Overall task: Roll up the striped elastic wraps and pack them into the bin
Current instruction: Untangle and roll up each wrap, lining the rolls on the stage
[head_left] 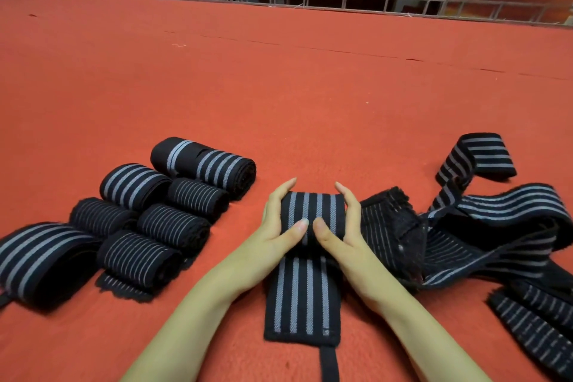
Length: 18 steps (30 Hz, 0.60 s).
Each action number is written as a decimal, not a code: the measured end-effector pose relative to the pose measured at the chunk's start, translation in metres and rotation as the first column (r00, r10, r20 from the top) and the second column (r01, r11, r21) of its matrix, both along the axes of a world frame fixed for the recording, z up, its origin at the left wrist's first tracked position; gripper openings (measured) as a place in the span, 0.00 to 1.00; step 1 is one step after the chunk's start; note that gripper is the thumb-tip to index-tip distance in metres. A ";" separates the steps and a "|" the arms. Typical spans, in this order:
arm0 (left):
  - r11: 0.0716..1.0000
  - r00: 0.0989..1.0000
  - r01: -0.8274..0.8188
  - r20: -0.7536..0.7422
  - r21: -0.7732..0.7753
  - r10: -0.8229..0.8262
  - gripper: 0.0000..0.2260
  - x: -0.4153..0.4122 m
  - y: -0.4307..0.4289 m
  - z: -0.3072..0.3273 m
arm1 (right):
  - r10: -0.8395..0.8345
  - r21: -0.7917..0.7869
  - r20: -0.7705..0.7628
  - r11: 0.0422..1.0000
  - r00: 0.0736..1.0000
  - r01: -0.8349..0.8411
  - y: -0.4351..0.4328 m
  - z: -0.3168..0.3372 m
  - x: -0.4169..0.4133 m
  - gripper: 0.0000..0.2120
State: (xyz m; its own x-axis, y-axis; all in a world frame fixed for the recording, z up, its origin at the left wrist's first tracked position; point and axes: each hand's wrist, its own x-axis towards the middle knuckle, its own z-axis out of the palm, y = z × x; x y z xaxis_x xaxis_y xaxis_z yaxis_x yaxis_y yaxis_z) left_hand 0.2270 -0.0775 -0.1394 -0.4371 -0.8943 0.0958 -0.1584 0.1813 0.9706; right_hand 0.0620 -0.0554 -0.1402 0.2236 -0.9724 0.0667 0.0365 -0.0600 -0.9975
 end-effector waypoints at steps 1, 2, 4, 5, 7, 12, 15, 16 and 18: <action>1.000 1.000 0.007 -0.005 0.003 -0.007 0.32 0.000 0.001 0.000 | 0.004 -0.001 0.011 1.000 1.000 -0.004 0.001 0.001 0.000 0.34; 1.000 1.000 0.016 -0.007 0.001 -0.016 0.32 0.001 0.001 0.000 | 0.011 0.003 0.022 1.000 1.000 -0.011 0.001 0.002 0.000 0.33; 0.999 0.999 0.036 0.002 -0.007 -0.036 0.32 0.002 0.002 0.002 | 0.029 0.009 0.042 1.000 0.999 -0.029 0.003 0.002 0.000 0.32; 0.999 0.999 0.044 0.011 -0.009 -0.044 0.32 0.003 0.002 0.003 | 0.034 0.008 0.043 0.999 0.998 -0.034 0.003 0.001 0.000 0.32; 0.999 0.998 0.054 0.012 0.002 -0.054 0.33 0.005 0.002 0.005 | 0.039 0.002 0.041 0.999 0.998 -0.039 0.004 0.000 0.000 0.30; 1.000 0.999 -0.005 -0.031 -0.029 0.005 0.33 0.004 0.002 0.013 | -0.005 -0.005 0.070 1.000 0.998 0.005 0.002 0.002 -0.001 0.34; 0.993 0.998 -0.060 -0.040 -0.097 0.057 0.33 0.005 -0.002 0.014 | -0.039 0.027 0.085 0.999 0.996 0.037 -0.001 -0.001 -0.001 0.38; 0.988 0.997 -0.077 -0.026 -0.138 0.074 0.30 0.005 -0.003 0.013 | -0.046 0.050 0.089 0.998 0.995 0.041 -0.002 -0.001 -0.001 0.37; 0.981 0.997 -0.074 -0.029 -0.181 0.070 0.25 0.006 -0.002 0.013 | -0.071 0.058 0.109 0.996 0.992 0.065 -0.003 -0.001 -0.002 0.28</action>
State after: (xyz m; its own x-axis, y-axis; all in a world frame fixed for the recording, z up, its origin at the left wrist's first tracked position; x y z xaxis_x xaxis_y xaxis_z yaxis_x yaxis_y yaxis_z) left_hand 0.2328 -0.0799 -0.1268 -0.3684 -0.8900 0.2688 -0.1557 0.3441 0.9259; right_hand 0.0597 -0.0583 -0.1412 0.1513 -0.9879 0.0346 0.1449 -0.0125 -0.9894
